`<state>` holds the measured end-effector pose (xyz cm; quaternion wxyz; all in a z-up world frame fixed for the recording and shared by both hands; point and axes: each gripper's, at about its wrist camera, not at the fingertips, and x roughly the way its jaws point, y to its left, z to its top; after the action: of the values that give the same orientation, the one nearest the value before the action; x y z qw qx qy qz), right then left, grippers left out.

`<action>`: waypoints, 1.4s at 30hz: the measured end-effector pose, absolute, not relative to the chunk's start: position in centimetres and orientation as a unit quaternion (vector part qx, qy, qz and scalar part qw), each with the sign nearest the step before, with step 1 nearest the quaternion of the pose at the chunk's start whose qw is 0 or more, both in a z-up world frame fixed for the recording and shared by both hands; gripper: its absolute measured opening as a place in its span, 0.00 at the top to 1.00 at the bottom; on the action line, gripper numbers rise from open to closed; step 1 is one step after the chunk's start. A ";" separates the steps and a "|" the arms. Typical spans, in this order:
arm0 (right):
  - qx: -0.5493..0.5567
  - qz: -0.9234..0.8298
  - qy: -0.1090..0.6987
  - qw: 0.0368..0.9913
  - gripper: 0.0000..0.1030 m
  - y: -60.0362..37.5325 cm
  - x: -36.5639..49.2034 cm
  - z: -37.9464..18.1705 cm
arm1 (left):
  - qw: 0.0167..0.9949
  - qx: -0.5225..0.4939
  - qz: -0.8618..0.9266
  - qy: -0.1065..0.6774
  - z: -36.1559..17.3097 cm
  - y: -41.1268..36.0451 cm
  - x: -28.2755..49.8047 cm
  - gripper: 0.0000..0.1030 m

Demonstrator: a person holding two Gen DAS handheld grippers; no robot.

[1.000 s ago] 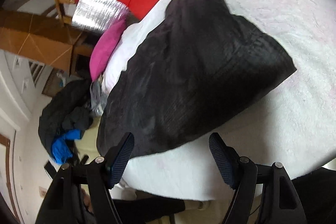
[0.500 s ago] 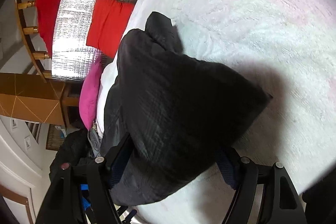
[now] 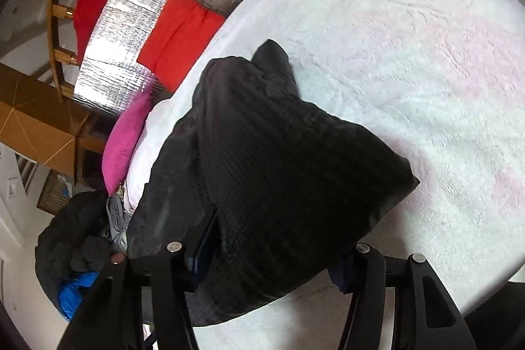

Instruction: Fold large clothes

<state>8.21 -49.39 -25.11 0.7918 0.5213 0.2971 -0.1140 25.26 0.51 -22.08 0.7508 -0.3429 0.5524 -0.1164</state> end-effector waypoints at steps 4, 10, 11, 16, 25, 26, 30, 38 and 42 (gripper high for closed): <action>0.510 -0.115 0.299 0.799 0.43 -49.2 8.2 -24.8 | 0.739 -0.361 -0.132 0.554 -21.3 0.4 25.5 0.18; 0.506 -0.115 0.300 0.800 0.44 -49.2 8.0 -24.9 | 0.704 -0.395 -0.138 0.573 -23.8 -0.5 27.4 0.20; 0.506 -0.114 0.299 0.801 0.45 -49.2 7.9 -24.9 | 0.697 -0.412 -0.134 0.572 -24.4 -0.3 27.5 0.21; 0.484 -0.115 0.285 0.819 0.53 -48.7 8.5 -23.6 | 0.699 -0.436 -0.133 0.551 -24.8 0.8 27.1 0.64; 0.457 -0.129 0.280 0.834 0.58 -48.4 8.6 -22.9 | 0.735 -0.392 -0.135 0.536 -22.7 0.3 26.5 0.72; 0.457 -0.131 0.297 0.828 0.57 -48.4 9.0 -23.5 | 0.727 -0.389 -0.126 0.551 -23.9 -0.2 26.9 0.69; 0.469 -0.129 0.311 0.816 0.44 -48.9 9.1 -24.1 | 0.704 -0.405 -0.124 0.570 -25.9 0.7 26.9 0.46; 0.521 -0.122 0.303 0.788 0.29 -49.4 5.1 -22.7 | 0.765 -0.310 -0.099 0.556 -19.8 3.1 23.9 0.30; 0.453 -0.130 0.298 0.830 0.29 -47.5 3.2 -18.8 | 0.839 -0.207 -0.073 0.498 -14.8 3.0 19.9 0.20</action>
<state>3.20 -47.49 -18.83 0.8300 0.4531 0.2980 -0.1304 19.91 3.04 -14.82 0.8386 -0.2074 0.4984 -0.0732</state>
